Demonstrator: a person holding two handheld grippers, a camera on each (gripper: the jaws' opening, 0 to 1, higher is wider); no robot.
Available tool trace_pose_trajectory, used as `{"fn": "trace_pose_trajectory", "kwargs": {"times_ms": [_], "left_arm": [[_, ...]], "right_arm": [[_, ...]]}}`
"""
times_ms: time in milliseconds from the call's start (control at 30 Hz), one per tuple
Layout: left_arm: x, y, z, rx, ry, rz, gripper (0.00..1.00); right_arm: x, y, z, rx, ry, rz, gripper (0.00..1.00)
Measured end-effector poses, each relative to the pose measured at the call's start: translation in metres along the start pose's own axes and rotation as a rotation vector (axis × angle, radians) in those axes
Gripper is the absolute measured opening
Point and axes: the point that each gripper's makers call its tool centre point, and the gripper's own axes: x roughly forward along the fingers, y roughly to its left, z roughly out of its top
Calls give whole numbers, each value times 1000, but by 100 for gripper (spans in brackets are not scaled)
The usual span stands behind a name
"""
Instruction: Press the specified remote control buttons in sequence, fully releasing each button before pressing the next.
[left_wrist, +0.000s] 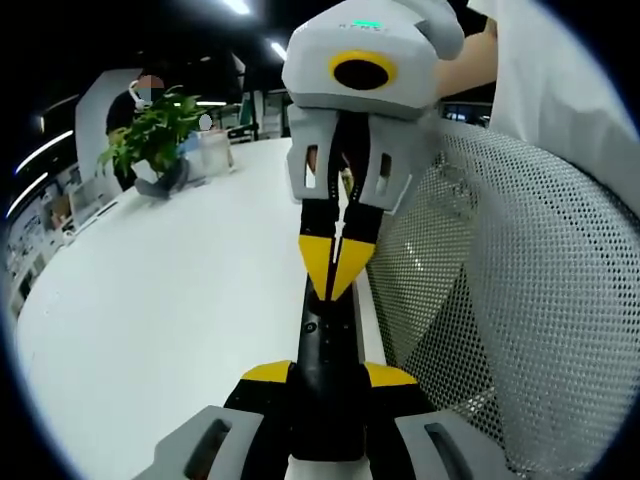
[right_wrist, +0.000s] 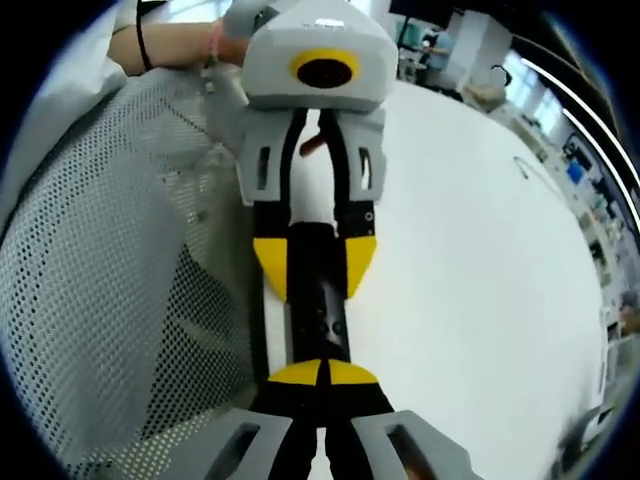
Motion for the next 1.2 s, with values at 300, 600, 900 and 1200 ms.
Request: {"fn": "trace_pose_trajectory", "kwargs": {"times_ms": [300,600,900,1200], "left_arm": [[0,0,0,-2,-1,1,25],[0,0,0,-1,-1,0,25],[0,0,0,0,0,-1,25],[0,0,0,0,0,-1,25]], "right_arm": [[-3,1,-2,23,-11,18,0],[-6,-1,-9,55,-8,12,0],[-5,-1,-8,52,4,5,0],[-5,0,-6,69,-16,-2,0]]}}
